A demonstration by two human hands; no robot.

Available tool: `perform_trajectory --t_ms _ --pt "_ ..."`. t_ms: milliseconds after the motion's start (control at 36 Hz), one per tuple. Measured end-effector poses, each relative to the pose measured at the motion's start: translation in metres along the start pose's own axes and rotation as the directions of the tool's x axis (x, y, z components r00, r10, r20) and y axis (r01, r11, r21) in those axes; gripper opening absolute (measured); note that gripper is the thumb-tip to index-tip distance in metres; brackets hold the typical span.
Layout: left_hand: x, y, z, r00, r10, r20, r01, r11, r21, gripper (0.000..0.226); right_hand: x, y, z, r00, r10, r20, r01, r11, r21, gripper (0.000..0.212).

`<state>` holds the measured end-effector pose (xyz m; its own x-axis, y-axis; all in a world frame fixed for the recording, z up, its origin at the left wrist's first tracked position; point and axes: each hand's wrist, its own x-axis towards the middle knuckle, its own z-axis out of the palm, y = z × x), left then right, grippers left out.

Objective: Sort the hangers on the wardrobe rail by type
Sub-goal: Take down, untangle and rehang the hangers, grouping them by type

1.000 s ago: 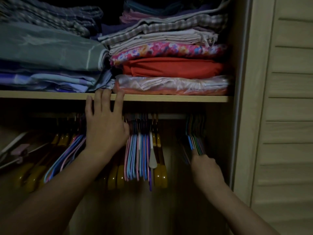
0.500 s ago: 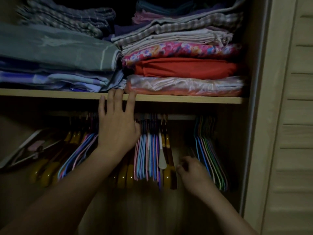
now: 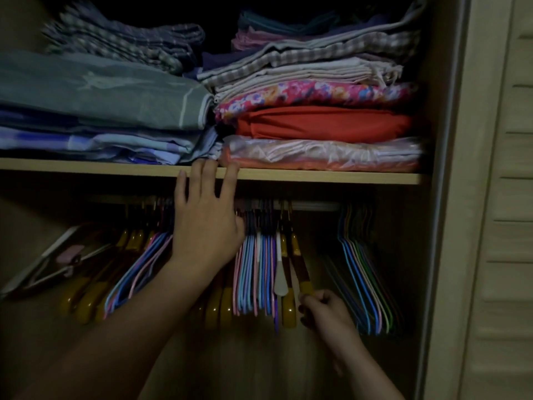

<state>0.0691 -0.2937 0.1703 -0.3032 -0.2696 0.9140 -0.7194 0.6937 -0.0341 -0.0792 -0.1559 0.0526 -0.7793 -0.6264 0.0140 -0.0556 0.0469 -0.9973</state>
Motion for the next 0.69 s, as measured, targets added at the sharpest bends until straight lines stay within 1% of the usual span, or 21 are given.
perform_trajectory --t_ms 83,167,194,278,389,472,528,639,694 --pt "0.000 0.000 0.001 1.000 -0.006 -0.004 0.006 1.000 0.008 0.091 -0.004 -0.010 -0.005 0.991 -0.103 -0.091 0.098 0.994 -0.054 0.013" --pt "0.000 0.001 0.003 1.000 -0.012 -0.004 0.012 1.000 0.017 0.093 -0.006 -0.026 -0.012 0.962 -0.216 -0.168 0.216 0.976 -0.015 0.019" --pt "0.000 0.002 0.005 1.000 -0.012 -0.005 0.012 1.000 0.019 0.093 -0.005 -0.034 -0.014 0.958 -0.228 -0.176 0.232 0.973 0.004 0.020" --pt "0.000 0.002 0.008 1.000 -0.010 -0.010 0.010 1.000 0.020 0.094 0.006 -0.054 -0.015 0.962 -0.205 -0.178 0.211 0.977 0.016 0.026" --pt "0.001 0.002 0.011 1.000 -0.003 -0.024 0.003 1.000 0.028 0.096 0.027 -0.071 -0.009 0.955 -0.227 -0.193 0.232 0.973 0.005 0.023" --pt "0.000 -0.001 0.012 1.000 0.008 -0.023 -0.007 0.999 0.039 0.096 0.042 -0.078 -0.005 0.961 -0.201 -0.190 0.199 0.980 -0.029 0.030" --pt "0.000 -0.002 0.012 0.999 0.025 -0.022 -0.024 0.999 0.046 0.097 0.052 -0.071 -0.004 0.979 -0.128 -0.155 0.126 0.992 -0.023 0.034" --pt "0.002 -0.004 0.013 1.000 0.029 -0.009 -0.028 0.999 0.045 0.100 0.048 -0.041 -0.010 0.995 0.016 -0.103 -0.023 0.998 -0.064 0.058" --pt "0.002 -0.003 0.012 1.000 0.017 0.018 -0.018 0.999 0.035 0.103 0.036 -0.020 -0.013 0.994 0.062 -0.090 -0.070 0.994 -0.081 0.056"
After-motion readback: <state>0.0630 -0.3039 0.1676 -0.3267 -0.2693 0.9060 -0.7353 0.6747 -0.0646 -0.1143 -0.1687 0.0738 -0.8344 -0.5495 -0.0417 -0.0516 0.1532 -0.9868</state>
